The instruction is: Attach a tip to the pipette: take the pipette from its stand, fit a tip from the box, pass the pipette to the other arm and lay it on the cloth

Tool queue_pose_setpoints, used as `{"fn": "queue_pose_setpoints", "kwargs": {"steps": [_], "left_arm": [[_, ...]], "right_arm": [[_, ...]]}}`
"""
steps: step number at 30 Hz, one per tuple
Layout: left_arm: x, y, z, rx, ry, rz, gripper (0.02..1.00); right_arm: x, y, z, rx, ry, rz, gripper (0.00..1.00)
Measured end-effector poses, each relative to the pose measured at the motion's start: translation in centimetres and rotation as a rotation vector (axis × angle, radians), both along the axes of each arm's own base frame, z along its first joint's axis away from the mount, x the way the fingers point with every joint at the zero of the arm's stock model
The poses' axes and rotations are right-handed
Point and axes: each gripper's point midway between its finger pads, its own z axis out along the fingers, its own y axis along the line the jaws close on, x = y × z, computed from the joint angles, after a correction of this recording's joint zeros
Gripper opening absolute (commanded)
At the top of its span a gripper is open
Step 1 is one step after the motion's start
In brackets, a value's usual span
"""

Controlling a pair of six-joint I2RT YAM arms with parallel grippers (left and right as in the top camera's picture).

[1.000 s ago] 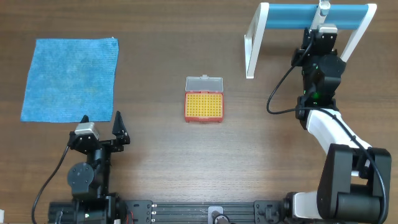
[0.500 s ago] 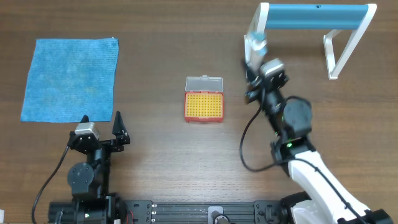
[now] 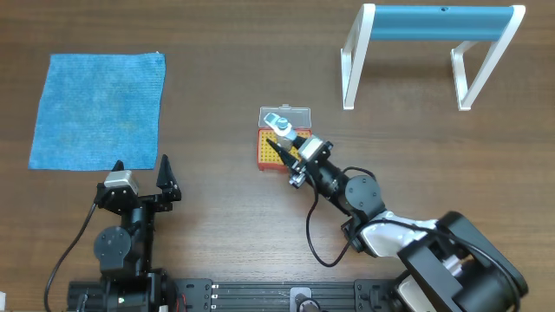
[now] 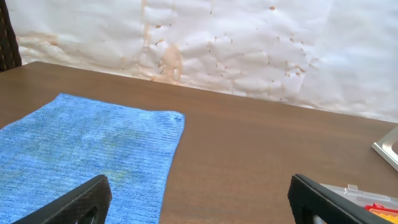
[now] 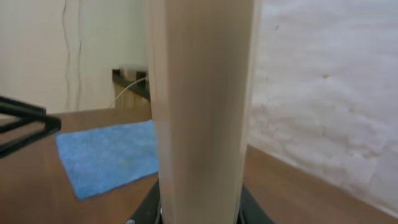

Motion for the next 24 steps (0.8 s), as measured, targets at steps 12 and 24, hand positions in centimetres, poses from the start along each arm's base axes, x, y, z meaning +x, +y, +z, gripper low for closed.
{"fn": "queue_pose_setpoints", "kwargs": {"steps": [12, 24], "left_arm": [[0.0, 0.0, 0.0, 0.0, 0.0, 0.0, 0.919], [0.0, 0.0, 0.0, 0.0, 0.0, 0.0, 0.919]], "right_arm": [[3.0, -0.2, -1.4, -0.015, 0.035, -0.056, 0.082], [6.1, -1.0, -4.3, 0.039, 0.183, -0.102, 0.08]]}}
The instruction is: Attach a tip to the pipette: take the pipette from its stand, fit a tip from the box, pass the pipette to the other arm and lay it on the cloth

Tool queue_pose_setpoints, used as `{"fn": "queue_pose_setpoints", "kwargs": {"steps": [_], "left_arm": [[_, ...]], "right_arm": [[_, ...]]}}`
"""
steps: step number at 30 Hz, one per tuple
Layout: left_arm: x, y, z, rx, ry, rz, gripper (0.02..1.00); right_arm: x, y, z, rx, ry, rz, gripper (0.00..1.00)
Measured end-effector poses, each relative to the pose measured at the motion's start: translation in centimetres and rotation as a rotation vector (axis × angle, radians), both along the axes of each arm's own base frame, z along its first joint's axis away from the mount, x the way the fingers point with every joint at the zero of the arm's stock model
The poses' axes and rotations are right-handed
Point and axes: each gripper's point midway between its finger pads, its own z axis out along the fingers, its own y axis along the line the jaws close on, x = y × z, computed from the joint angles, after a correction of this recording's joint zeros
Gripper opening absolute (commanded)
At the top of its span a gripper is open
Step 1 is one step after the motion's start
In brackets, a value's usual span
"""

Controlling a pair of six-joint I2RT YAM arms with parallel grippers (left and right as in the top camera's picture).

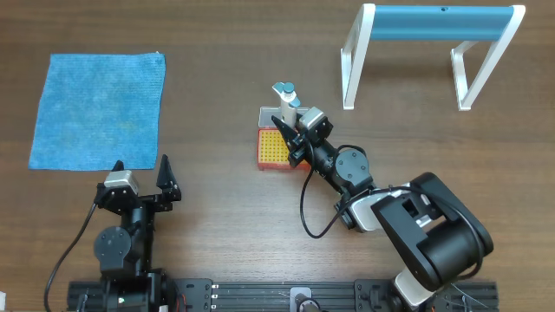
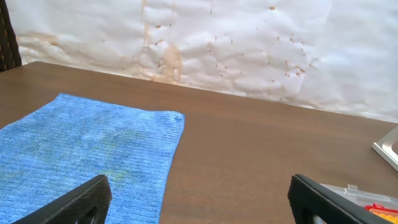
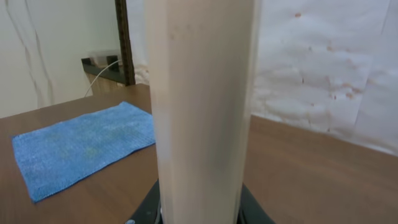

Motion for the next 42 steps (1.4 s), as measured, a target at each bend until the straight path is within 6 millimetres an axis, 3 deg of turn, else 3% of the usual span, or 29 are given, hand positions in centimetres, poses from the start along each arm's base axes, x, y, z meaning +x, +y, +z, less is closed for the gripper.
{"fn": "queue_pose_setpoints", "kwargs": {"steps": [42], "left_arm": [[0.0, 0.0, 0.0, 0.0, 0.0, 0.0, 0.919]], "right_arm": [[0.7, 0.4, -2.0, -0.038, 0.061, 0.0, 0.08]]}}
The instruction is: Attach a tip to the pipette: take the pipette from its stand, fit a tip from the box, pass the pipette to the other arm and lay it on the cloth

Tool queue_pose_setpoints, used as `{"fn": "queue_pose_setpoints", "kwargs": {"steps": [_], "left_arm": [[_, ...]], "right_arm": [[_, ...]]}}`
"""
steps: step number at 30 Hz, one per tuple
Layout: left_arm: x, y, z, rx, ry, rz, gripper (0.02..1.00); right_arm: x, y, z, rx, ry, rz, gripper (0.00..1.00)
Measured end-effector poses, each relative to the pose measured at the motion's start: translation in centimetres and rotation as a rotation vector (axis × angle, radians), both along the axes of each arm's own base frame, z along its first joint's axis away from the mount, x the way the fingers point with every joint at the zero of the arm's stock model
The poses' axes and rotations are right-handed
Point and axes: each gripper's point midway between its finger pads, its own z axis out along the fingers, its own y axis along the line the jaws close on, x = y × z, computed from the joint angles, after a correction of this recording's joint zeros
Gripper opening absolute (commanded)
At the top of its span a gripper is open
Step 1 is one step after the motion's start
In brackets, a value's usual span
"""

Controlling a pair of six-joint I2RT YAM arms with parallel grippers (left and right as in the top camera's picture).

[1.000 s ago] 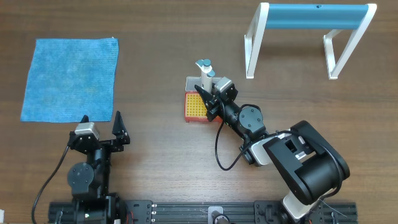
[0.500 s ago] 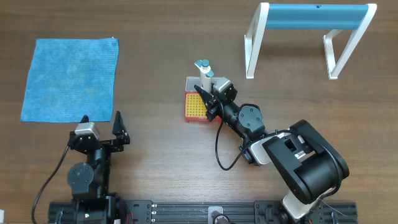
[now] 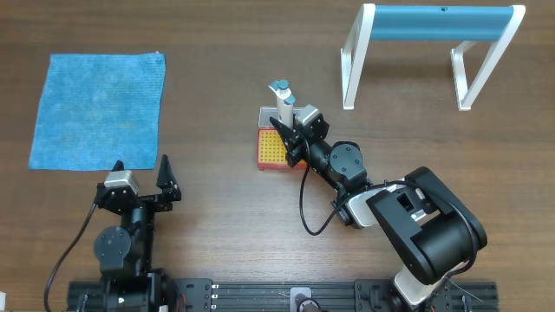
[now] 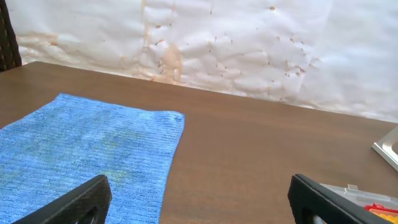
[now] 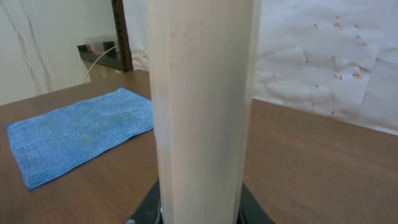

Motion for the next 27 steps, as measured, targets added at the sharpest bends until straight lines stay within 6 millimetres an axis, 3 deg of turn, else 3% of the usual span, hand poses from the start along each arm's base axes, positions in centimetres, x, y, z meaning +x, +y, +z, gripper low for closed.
{"fn": "queue_pose_setpoints", "kwargs": {"steps": [22, 27], "left_arm": [[0.0, 0.0, 0.0, 0.0, 0.0, 0.0, 0.921], [0.0, 0.0, 0.0, 0.0, 0.0, 0.0, 0.919]], "right_arm": [[-0.1, -0.1, 0.4, 0.017, -0.03, 0.0, 0.08], [-0.5, -0.3, 2.1, 0.018, -0.032, 0.0, 0.08]]}}
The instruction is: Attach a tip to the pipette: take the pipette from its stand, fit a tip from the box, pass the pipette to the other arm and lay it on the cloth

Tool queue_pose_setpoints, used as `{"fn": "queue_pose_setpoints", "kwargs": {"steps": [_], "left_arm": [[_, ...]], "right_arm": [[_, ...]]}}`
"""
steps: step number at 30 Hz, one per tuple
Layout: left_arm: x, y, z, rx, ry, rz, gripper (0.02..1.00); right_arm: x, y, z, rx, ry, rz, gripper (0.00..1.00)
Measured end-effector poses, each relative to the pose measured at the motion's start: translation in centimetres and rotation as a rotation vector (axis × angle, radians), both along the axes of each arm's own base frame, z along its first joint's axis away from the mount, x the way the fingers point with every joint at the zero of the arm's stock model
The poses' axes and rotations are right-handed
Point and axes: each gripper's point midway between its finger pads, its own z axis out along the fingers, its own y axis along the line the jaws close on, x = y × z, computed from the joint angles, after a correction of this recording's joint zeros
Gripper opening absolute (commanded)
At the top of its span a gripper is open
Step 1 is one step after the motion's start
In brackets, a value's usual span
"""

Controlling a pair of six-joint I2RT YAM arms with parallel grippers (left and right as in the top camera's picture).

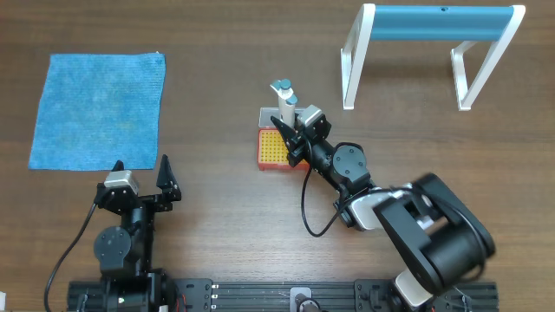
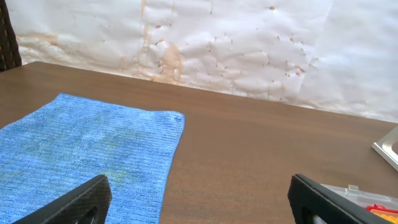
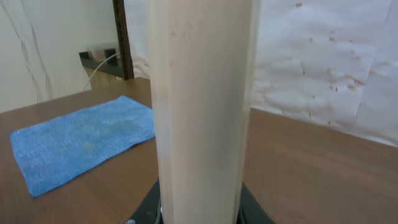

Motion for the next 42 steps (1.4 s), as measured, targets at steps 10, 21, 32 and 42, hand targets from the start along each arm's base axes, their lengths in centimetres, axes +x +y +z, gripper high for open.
{"fn": "queue_pose_setpoints", "kwargs": {"steps": [10, 21, 32, 42], "left_arm": [[0.0, 0.0, 0.0, 0.0, 0.0, 0.0, 0.919], [0.0, 0.0, 0.0, 0.0, 0.0, 0.0, 0.919], [0.0, 0.0, 0.0, 0.0, 0.0, 0.0, 0.919], [0.0, 0.0, 0.0, 0.0, 0.0, 0.0, 0.919]], "right_arm": [[-0.6, -0.7, 6.4, -0.02, 0.029, -0.008, 0.084], [-4.5, 0.5, 11.1, -0.235, 0.413, 0.117, 0.08], [-6.5, 1.3, 9.6, -0.17, 0.621, 0.136, 0.08], [-6.4, 1.4, 9.9, -0.085, 0.692, 0.109, 0.08]]}}
